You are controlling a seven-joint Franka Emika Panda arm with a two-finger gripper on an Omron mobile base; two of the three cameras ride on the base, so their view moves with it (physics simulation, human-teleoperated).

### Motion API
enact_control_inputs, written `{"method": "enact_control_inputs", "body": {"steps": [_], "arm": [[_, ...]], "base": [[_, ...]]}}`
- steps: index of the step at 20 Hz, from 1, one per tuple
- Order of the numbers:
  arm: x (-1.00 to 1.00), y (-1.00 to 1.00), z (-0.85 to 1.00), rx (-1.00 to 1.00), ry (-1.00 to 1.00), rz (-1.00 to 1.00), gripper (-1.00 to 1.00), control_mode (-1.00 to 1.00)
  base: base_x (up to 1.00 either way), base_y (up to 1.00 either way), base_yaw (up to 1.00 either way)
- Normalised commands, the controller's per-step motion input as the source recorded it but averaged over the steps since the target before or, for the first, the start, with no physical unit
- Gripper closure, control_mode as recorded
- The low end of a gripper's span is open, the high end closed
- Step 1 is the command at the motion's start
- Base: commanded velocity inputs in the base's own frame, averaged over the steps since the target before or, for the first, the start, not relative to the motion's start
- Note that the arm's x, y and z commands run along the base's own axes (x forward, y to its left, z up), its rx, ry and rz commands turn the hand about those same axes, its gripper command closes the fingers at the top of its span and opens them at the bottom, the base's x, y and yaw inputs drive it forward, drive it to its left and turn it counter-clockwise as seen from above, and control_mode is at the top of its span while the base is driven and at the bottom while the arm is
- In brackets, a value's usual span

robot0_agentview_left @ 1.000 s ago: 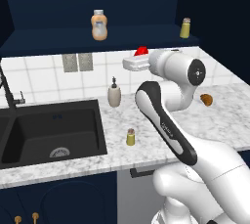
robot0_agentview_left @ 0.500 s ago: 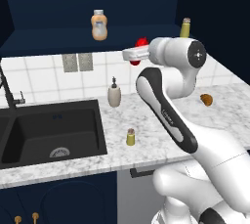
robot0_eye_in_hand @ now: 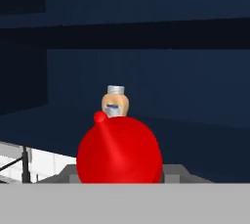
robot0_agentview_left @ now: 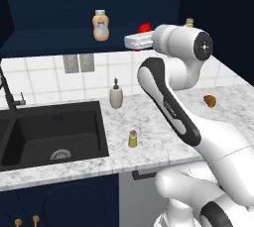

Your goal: Put the shaker and condiment bottle from the counter next to their counterparts in the cabinet.

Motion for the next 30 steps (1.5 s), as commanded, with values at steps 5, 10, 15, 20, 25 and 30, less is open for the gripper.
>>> {"method": "enact_control_inputs", "body": {"steps": [5,10,15,20,25,30], "arm": [[0.19,0.00,0.04,0.00,0.02,0.00,1.00,-1.00],[0.61,-0.03,-0.32,0.02,0.27,0.00,1.00,-1.00],[0.31,0.00,-0.01,0.11,0.05,0.00,1.00,-1.00],[0.08,0.00,0.05,0.09,-0.01,0.00,1.00,-1.00],[0.02,0.01,0.00,0.02,-0.01,0.00,1.00,-1.00],[0.07,0.09,0.08,0.00,-0.04,0.00,1.00,-1.00]], "base": [[0.00,0.00,0.00],[0.00,0.00,0.00],[0.00,0.00,0.00],[0.00,0.00,0.00],[0.00,0.00,0.00],[0.00,0.00,0.00]]}}
